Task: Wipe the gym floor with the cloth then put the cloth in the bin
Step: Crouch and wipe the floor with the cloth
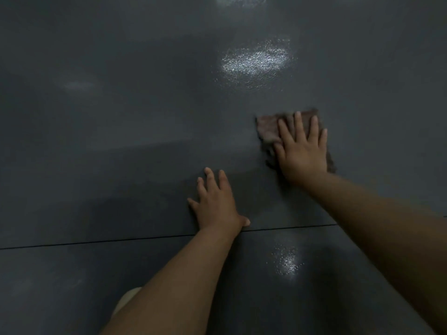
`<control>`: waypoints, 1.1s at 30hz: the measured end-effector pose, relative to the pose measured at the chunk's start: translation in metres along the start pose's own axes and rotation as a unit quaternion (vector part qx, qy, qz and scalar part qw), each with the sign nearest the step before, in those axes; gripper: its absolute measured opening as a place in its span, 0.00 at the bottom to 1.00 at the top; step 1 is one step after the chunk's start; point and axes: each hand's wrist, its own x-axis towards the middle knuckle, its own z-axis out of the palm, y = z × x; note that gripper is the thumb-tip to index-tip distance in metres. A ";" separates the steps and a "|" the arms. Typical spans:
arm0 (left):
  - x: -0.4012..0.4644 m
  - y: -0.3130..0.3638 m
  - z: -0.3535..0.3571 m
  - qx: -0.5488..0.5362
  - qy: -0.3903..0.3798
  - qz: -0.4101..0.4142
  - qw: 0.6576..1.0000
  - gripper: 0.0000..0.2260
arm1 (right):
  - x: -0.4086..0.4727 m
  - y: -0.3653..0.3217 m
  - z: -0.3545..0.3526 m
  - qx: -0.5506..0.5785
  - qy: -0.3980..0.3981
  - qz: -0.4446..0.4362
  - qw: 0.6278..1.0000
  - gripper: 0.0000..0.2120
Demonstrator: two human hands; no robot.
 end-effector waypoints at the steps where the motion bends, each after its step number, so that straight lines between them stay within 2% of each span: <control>1: 0.000 -0.001 0.000 0.002 0.000 0.001 1.000 0.56 | 0.015 -0.012 -0.006 0.013 0.000 0.024 1.000 0.27; 4: 0.000 -0.005 0.002 0.004 0.010 0.014 1.000 0.57 | 0.031 -0.047 -0.010 0.016 -0.027 0.012 0.999 0.27; 8: -0.005 -0.018 0.004 -0.011 0.027 0.033 0.999 0.58 | -0.009 -0.074 0.004 -0.029 -0.044 -0.163 0.985 0.27; 11: -0.011 -0.031 0.007 -0.031 0.031 0.066 0.997 0.58 | -0.059 -0.064 0.021 -0.033 -0.046 -0.232 0.971 0.26; 13: -0.016 -0.036 0.008 -0.018 0.033 0.078 0.996 0.56 | -0.088 -0.048 0.030 -0.041 -0.051 -0.244 0.967 0.26; 16: -0.024 -0.037 0.010 0.012 0.047 0.072 0.996 0.51 | -0.100 -0.006 0.032 -0.070 -0.066 -0.197 0.976 0.27; 18: -0.029 -0.034 0.012 0.016 0.045 0.053 0.997 0.49 | -0.097 0.028 0.029 -0.061 -0.045 -0.128 0.989 0.29; 20: -0.034 -0.031 0.014 0.021 0.042 0.026 0.999 0.47 | -0.094 0.056 0.023 -0.035 -0.053 0.024 0.998 0.26; 22: -0.037 -0.030 0.015 0.008 0.037 -0.005 0.999 0.46 | -0.094 0.059 0.017 0.034 -0.036 0.166 0.985 0.26; 25: -0.037 -0.035 0.016 -0.033 0.015 -0.033 0.999 0.45 | -0.090 0.016 0.016 0.120 -0.018 0.261 0.958 0.26; 26: -0.037 -0.039 0.016 -0.047 0.003 -0.034 0.998 0.45 | -0.090 -0.004 0.017 0.126 -0.025 0.255 0.958 0.27; 28: -0.038 -0.048 0.015 -0.075 -0.020 -0.023 0.997 0.45 | -0.095 -0.047 0.023 0.111 -0.046 0.181 0.976 0.28; 30: -0.040 -0.058 0.011 -0.088 -0.025 -0.017 0.996 0.44 | -0.101 -0.088 0.023 0.100 -0.098 0.033 0.990 0.28; 31: -0.042 -0.063 0.008 -0.093 -0.022 -0.021 0.995 0.43 | -0.103 -0.104 0.021 0.097 -0.135 -0.044 0.985 0.28; 33: -0.050 -0.071 0.001 -0.103 -0.016 -0.036 0.994 0.42 | -0.108 -0.123 0.009 0.098 -0.193 -0.127 0.968 0.27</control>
